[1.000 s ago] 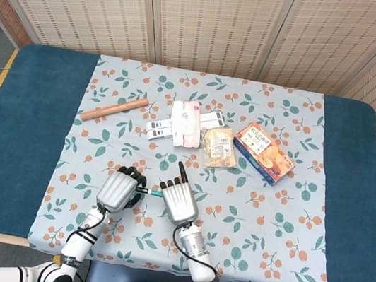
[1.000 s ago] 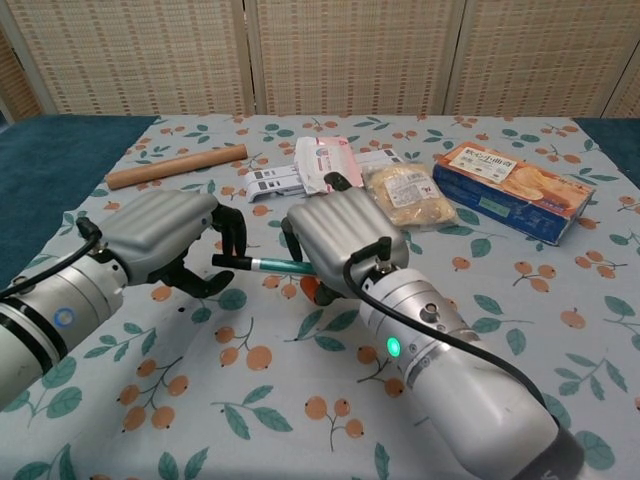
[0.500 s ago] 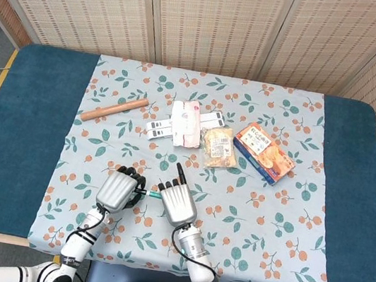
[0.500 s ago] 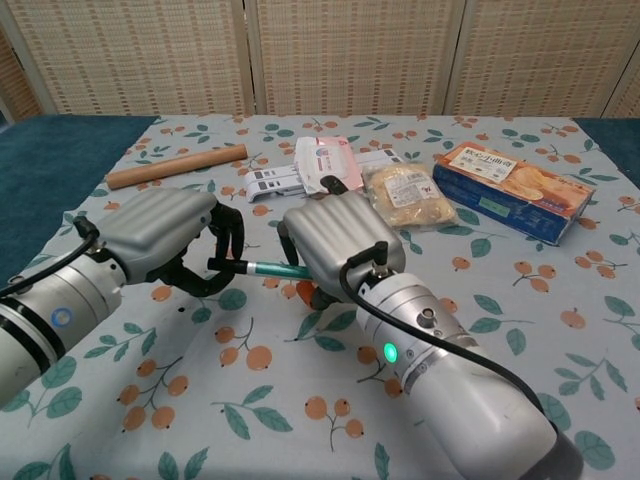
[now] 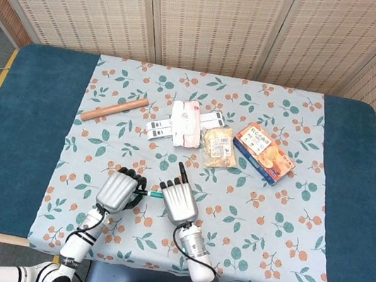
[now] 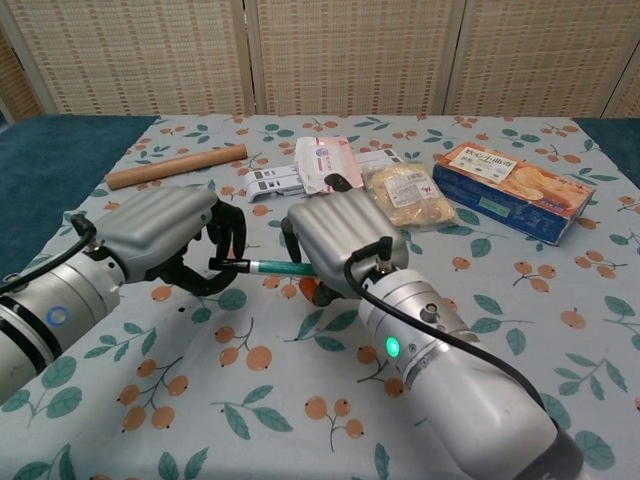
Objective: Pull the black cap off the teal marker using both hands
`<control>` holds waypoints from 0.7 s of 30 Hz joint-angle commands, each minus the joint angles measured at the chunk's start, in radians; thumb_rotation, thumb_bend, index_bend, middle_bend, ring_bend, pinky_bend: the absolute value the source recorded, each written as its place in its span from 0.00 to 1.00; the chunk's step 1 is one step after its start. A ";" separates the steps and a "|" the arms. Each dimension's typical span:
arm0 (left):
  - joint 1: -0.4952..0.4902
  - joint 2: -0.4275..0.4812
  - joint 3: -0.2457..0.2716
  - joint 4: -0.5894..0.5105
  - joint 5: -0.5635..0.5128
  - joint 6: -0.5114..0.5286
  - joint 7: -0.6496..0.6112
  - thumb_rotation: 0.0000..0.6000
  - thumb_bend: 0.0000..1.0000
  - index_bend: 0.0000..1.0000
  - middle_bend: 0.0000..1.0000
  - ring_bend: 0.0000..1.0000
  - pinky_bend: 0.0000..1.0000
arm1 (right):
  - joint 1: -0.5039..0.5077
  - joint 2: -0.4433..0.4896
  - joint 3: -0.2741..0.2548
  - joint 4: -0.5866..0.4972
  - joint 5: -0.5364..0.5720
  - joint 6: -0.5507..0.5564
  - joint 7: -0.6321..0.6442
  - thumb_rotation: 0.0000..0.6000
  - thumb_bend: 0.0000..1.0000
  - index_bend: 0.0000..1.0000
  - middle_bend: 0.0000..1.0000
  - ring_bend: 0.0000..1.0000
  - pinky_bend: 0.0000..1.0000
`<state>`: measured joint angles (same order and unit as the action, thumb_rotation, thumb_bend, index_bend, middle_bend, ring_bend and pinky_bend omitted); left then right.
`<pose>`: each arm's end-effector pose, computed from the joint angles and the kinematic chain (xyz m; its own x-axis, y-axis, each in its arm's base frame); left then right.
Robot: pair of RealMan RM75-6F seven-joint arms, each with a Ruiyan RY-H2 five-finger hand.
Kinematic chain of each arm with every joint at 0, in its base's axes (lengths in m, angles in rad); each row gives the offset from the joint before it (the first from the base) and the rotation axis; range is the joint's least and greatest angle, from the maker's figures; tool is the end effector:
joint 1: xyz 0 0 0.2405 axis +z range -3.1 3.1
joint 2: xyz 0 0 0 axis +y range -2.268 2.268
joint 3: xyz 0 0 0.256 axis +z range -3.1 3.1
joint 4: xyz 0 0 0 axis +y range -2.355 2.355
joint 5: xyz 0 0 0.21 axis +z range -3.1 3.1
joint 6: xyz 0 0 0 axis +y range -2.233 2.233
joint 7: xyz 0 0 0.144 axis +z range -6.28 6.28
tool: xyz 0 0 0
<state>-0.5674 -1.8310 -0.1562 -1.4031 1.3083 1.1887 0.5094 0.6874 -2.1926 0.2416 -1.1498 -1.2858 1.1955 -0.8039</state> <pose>-0.1325 0.2825 -0.0687 0.4212 0.1126 0.9000 0.8563 -0.3764 -0.3537 -0.0523 -0.2740 -0.1433 0.5501 -0.0054 0.8351 -0.7610 -0.4150 0.4986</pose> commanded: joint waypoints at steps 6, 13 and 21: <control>0.001 -0.006 -0.005 -0.009 -0.002 0.011 -0.020 1.00 0.53 0.61 0.74 0.54 0.46 | 0.001 0.002 0.002 -0.004 -0.005 0.004 0.009 1.00 0.33 0.99 0.87 0.46 0.00; 0.008 -0.030 -0.018 0.005 0.007 0.049 -0.056 1.00 0.76 0.74 0.90 0.67 0.54 | 0.000 0.002 0.002 -0.003 -0.006 0.007 0.015 1.00 0.33 0.99 0.87 0.46 0.00; 0.013 -0.050 -0.029 0.030 0.017 0.075 -0.095 1.00 0.82 0.79 0.97 0.72 0.57 | -0.001 -0.003 0.002 0.003 -0.009 0.009 0.027 1.00 0.33 0.99 0.87 0.46 0.00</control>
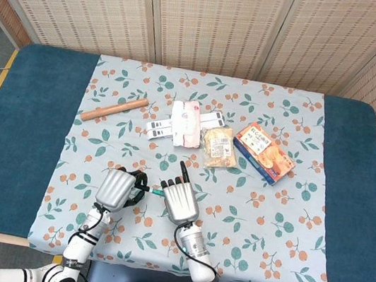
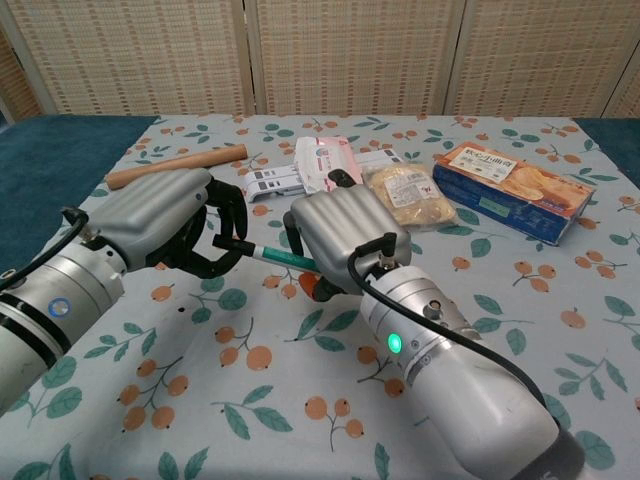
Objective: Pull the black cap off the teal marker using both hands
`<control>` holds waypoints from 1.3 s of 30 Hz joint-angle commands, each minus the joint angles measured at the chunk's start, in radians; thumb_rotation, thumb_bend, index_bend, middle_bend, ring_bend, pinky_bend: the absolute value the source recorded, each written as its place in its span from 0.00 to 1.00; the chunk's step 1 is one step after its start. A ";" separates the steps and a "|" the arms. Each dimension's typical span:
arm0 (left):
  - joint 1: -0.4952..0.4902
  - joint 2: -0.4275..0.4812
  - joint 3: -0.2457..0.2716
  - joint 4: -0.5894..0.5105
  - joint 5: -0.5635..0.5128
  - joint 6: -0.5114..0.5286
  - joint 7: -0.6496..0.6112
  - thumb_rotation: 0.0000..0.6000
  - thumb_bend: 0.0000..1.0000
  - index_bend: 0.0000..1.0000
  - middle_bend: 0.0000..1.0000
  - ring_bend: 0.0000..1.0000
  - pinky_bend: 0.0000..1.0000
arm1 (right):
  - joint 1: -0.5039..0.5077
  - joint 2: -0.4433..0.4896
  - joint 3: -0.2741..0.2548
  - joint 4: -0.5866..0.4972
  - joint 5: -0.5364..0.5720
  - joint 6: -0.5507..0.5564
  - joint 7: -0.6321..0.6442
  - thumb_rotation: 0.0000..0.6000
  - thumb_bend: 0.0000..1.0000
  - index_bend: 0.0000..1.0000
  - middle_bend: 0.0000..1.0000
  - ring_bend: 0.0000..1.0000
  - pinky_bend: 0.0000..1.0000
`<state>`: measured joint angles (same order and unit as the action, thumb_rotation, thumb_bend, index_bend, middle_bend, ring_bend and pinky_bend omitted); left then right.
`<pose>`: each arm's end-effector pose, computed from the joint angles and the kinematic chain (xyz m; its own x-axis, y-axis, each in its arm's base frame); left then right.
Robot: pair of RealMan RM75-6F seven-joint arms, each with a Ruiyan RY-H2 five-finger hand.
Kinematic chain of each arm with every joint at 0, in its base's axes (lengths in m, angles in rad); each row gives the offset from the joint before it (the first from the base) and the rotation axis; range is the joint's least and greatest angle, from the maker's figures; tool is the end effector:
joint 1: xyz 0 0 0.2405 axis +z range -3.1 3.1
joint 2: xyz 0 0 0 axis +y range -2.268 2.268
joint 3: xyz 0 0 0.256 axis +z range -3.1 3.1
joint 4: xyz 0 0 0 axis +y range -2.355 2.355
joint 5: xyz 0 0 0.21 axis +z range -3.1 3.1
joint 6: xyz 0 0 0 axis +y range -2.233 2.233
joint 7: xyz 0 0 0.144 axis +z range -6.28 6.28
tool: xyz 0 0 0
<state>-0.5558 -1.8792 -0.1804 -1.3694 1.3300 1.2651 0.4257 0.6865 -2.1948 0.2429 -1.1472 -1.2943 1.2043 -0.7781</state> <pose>-0.1270 0.2843 -0.0661 0.3062 0.0666 0.9496 0.9049 -0.3302 -0.2686 -0.0516 -0.2741 -0.1422 0.5284 -0.0045 0.8490 -0.7745 -0.4122 0.4798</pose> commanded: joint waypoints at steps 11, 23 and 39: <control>0.001 0.017 -0.014 -0.015 -0.020 -0.020 -0.051 1.00 0.87 0.81 1.00 0.73 0.58 | 0.001 0.005 0.007 -0.006 -0.006 0.005 0.014 1.00 0.33 0.99 0.87 0.46 0.00; 0.003 0.034 -0.027 -0.002 -0.008 -0.010 -0.116 1.00 0.91 0.81 1.00 0.74 0.60 | -0.002 0.023 0.011 -0.020 -0.003 0.009 0.010 1.00 0.33 0.99 0.87 0.46 0.00; 0.003 0.079 -0.056 0.044 -0.084 -0.065 -0.159 1.00 0.75 0.74 0.92 0.72 0.57 | -0.016 0.062 -0.030 -0.013 0.006 -0.011 -0.035 1.00 0.33 0.95 0.87 0.46 0.01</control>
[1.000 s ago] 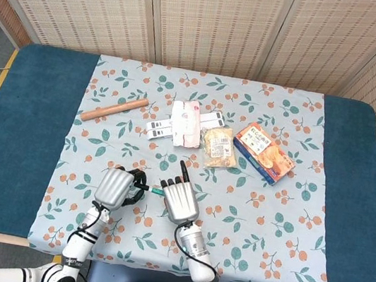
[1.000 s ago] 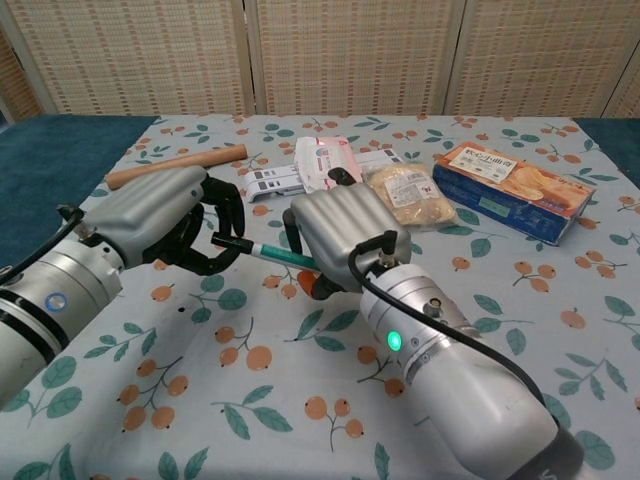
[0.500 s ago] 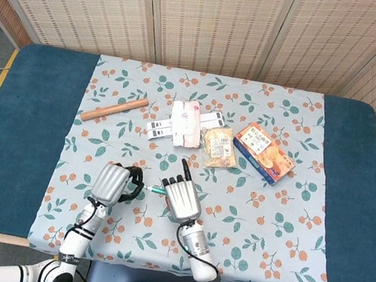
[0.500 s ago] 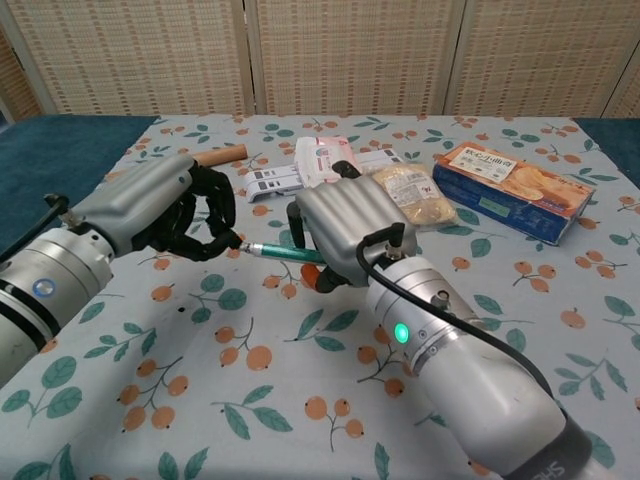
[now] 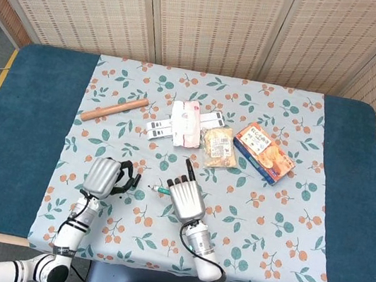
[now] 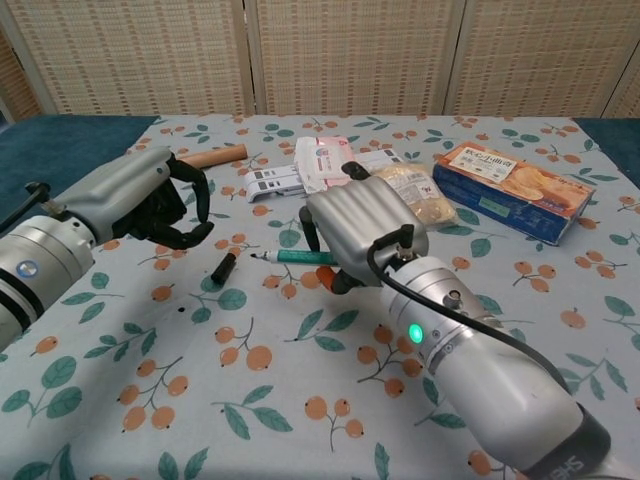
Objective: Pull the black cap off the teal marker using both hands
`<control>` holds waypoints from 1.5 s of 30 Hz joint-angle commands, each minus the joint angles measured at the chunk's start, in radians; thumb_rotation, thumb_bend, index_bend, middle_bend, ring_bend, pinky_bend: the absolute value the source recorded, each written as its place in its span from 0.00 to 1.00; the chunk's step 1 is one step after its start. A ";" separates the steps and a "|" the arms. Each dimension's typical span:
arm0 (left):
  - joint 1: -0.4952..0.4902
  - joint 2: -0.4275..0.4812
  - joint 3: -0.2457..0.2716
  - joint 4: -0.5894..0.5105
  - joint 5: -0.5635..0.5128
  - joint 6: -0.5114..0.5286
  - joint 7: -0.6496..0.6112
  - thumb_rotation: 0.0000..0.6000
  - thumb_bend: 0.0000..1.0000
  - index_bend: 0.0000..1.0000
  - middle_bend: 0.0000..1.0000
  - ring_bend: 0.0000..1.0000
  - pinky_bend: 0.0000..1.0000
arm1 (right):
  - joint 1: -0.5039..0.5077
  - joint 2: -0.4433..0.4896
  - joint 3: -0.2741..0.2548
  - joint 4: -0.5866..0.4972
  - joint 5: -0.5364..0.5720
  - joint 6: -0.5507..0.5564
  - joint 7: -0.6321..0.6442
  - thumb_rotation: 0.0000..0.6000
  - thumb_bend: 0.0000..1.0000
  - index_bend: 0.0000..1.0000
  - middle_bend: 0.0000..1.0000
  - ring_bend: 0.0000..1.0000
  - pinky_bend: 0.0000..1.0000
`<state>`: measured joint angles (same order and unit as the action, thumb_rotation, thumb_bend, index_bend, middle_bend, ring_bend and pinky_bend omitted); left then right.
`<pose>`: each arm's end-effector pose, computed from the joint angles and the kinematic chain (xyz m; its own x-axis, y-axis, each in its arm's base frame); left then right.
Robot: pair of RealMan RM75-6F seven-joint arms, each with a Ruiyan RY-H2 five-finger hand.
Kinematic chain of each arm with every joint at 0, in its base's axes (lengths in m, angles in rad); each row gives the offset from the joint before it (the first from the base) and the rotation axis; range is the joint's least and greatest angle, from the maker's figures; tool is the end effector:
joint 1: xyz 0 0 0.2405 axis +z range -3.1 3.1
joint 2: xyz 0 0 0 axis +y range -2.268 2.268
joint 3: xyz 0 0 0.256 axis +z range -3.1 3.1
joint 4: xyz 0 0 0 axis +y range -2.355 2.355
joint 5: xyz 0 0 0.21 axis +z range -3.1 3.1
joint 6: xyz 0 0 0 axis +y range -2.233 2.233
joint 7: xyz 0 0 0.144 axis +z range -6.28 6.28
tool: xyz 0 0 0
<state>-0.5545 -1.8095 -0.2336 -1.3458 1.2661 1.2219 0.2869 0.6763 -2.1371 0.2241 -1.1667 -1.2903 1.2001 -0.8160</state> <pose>-0.1545 0.3097 -0.0443 0.2227 0.0883 0.9709 0.9513 -0.2375 -0.1966 -0.0682 -0.2805 -0.1326 0.5895 0.0194 0.8076 -0.7327 -0.4081 0.5446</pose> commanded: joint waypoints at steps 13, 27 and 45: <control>0.039 0.181 0.077 -0.093 0.008 -0.091 -0.106 1.00 0.47 0.13 0.16 0.16 0.39 | -0.048 0.006 -0.043 0.024 0.091 -0.070 -0.036 1.00 0.31 0.00 0.25 0.11 0.00; 0.179 0.422 0.171 -0.243 0.100 0.018 -0.305 1.00 0.38 0.03 0.03 0.00 0.25 | -0.246 0.510 -0.199 -0.666 0.048 0.116 -0.075 1.00 0.19 0.00 0.02 0.00 0.00; 0.359 0.617 0.301 -0.275 0.238 0.209 -0.324 1.00 0.31 0.00 0.00 0.00 0.07 | -0.639 1.029 -0.354 -0.577 -0.163 0.624 0.485 1.00 0.18 0.00 0.00 0.00 0.00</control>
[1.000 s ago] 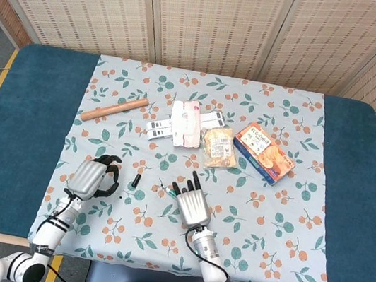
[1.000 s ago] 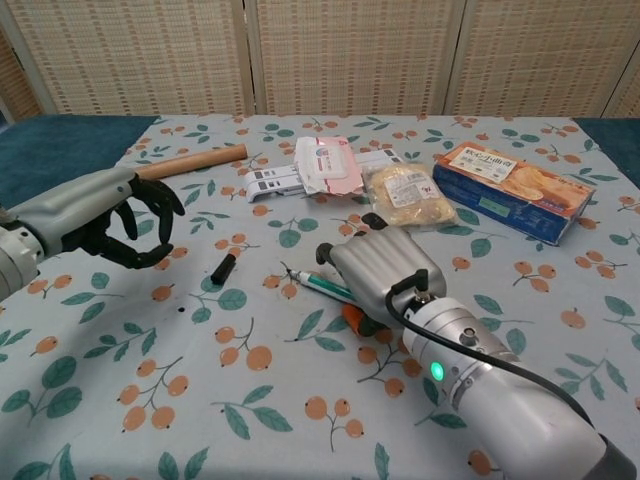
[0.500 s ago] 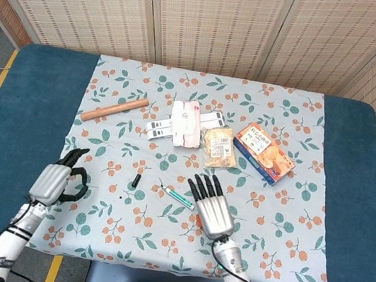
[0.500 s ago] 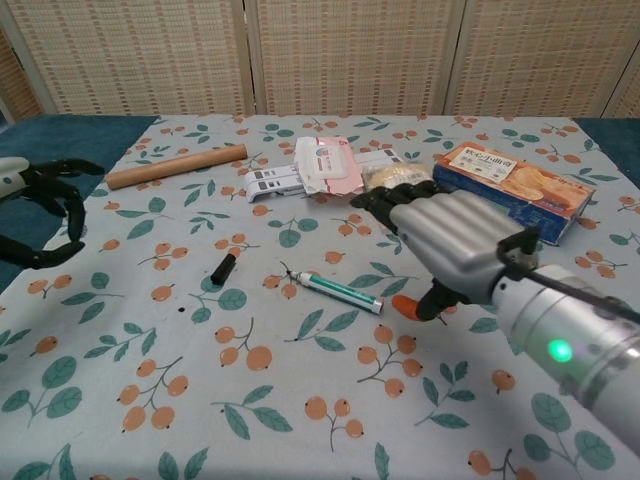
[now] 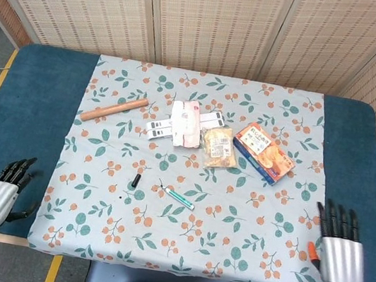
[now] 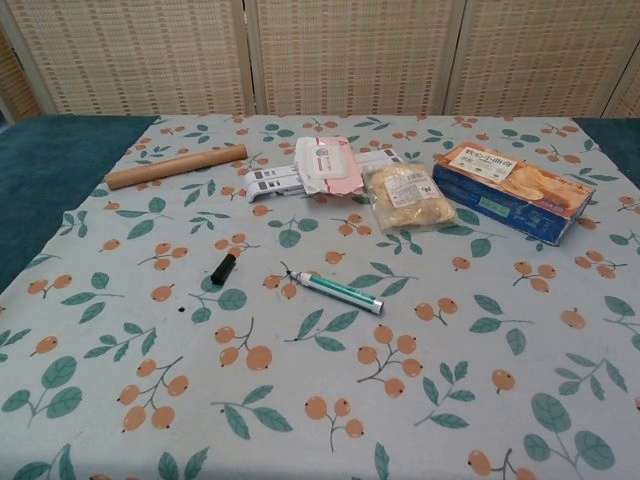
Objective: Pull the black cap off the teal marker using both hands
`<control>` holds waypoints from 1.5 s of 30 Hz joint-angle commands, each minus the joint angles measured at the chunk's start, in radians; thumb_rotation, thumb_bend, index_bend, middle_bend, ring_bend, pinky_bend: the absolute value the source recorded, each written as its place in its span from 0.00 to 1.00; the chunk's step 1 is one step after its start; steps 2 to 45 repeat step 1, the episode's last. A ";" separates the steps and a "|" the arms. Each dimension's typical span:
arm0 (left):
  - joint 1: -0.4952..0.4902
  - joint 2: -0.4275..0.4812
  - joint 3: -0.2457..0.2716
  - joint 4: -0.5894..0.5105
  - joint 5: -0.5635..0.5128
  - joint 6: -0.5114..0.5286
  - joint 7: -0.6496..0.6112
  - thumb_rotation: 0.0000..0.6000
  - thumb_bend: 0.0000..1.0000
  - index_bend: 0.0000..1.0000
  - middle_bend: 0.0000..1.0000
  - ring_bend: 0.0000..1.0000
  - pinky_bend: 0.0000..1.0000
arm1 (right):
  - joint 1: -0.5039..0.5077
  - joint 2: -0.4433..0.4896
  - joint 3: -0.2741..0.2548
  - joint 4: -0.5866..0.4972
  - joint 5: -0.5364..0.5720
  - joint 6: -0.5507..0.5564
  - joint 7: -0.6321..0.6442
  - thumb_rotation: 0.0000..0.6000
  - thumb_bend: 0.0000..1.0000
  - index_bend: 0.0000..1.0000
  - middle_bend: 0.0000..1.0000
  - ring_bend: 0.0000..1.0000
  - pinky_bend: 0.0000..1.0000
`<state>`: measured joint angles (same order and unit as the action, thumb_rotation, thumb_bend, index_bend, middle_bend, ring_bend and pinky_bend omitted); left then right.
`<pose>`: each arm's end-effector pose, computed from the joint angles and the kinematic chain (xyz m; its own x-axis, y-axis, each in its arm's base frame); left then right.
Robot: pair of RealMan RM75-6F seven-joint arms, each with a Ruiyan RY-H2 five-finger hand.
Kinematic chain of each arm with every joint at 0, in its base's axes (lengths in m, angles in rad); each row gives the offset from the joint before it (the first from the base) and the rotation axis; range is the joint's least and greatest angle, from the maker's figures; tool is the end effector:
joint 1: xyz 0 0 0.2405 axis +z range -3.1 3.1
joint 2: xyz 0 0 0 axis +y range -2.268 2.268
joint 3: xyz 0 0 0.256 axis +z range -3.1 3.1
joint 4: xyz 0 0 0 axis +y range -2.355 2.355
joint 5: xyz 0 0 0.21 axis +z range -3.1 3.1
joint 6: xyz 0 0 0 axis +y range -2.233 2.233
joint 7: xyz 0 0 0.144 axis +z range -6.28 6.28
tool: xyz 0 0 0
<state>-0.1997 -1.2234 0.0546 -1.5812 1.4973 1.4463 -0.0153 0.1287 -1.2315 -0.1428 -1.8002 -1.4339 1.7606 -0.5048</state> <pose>-0.2962 0.1924 0.1091 0.3313 0.1132 0.9367 0.9410 -0.1123 -0.3192 -0.2698 -0.1486 0.1290 0.5943 0.0378 0.8033 -0.8036 0.0670 0.5914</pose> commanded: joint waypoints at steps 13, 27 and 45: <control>0.004 0.036 0.015 -0.046 0.009 -0.021 -0.019 1.00 0.31 0.00 0.00 0.00 0.07 | -0.095 0.128 0.013 0.060 -0.031 0.063 0.176 1.00 0.18 0.00 0.00 0.00 0.00; 0.004 0.036 0.015 -0.046 0.009 -0.021 -0.019 1.00 0.31 0.00 0.00 0.00 0.07 | -0.095 0.128 0.013 0.060 -0.031 0.063 0.176 1.00 0.18 0.00 0.00 0.00 0.00; 0.004 0.036 0.015 -0.046 0.009 -0.021 -0.019 1.00 0.31 0.00 0.00 0.00 0.07 | -0.095 0.128 0.013 0.060 -0.031 0.063 0.176 1.00 0.18 0.00 0.00 0.00 0.00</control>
